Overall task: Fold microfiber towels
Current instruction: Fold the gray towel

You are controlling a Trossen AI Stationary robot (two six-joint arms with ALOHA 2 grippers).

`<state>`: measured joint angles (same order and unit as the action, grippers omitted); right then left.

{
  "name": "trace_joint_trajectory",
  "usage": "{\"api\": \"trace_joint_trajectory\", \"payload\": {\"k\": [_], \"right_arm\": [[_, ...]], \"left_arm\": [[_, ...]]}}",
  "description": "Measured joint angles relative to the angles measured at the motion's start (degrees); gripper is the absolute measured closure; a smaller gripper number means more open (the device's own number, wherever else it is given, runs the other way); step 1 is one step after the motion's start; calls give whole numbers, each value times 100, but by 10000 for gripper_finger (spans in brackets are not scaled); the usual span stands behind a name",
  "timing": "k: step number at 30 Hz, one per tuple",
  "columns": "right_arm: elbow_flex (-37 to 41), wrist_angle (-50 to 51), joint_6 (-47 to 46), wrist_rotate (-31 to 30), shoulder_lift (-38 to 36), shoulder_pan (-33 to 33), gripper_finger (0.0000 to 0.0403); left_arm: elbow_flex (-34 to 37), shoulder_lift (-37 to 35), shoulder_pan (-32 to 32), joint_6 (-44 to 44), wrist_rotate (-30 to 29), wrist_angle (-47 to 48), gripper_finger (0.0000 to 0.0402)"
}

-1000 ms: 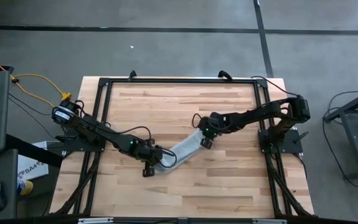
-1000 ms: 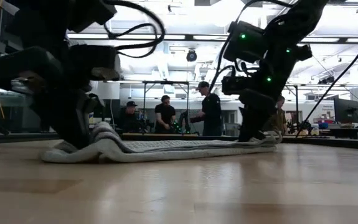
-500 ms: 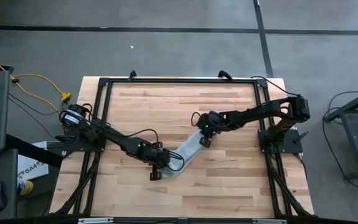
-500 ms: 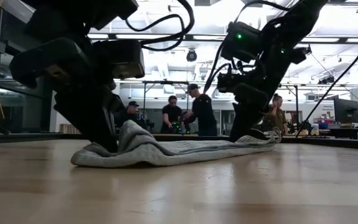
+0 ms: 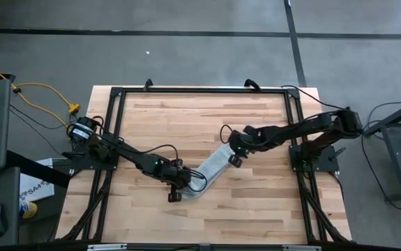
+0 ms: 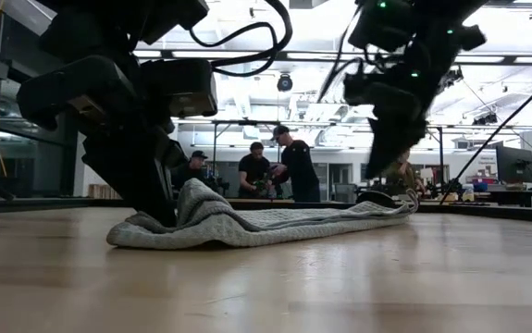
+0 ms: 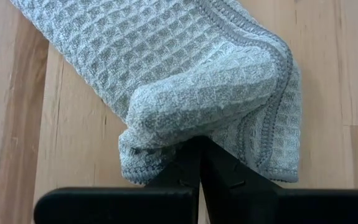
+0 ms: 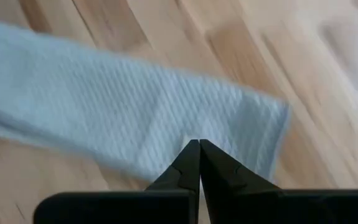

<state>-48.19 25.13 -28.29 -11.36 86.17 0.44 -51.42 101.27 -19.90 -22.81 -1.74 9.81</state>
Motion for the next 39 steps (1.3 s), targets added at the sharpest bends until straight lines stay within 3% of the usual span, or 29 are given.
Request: {"api": "trace_joint_trajectory", "payload": {"k": [5, 17, 25, 39], "right_arm": [[-2, 449, -383, 141, 132, 116, 401], [4, 120, -452, 144, 679, 33, 401], [-30, -345, -258, 424, 1214, -165, 401], [1, -1280, 566, 580, 1272, -752, 401]], "left_arm": [[0, 0, 0, 0, -11, 21, 401], [4, 2, 0, 0, -11, 23, 401], [8, 2, 0, -97, 44, -39, 401], [13, 8, 0, -786, 120, -305, 401]]}}
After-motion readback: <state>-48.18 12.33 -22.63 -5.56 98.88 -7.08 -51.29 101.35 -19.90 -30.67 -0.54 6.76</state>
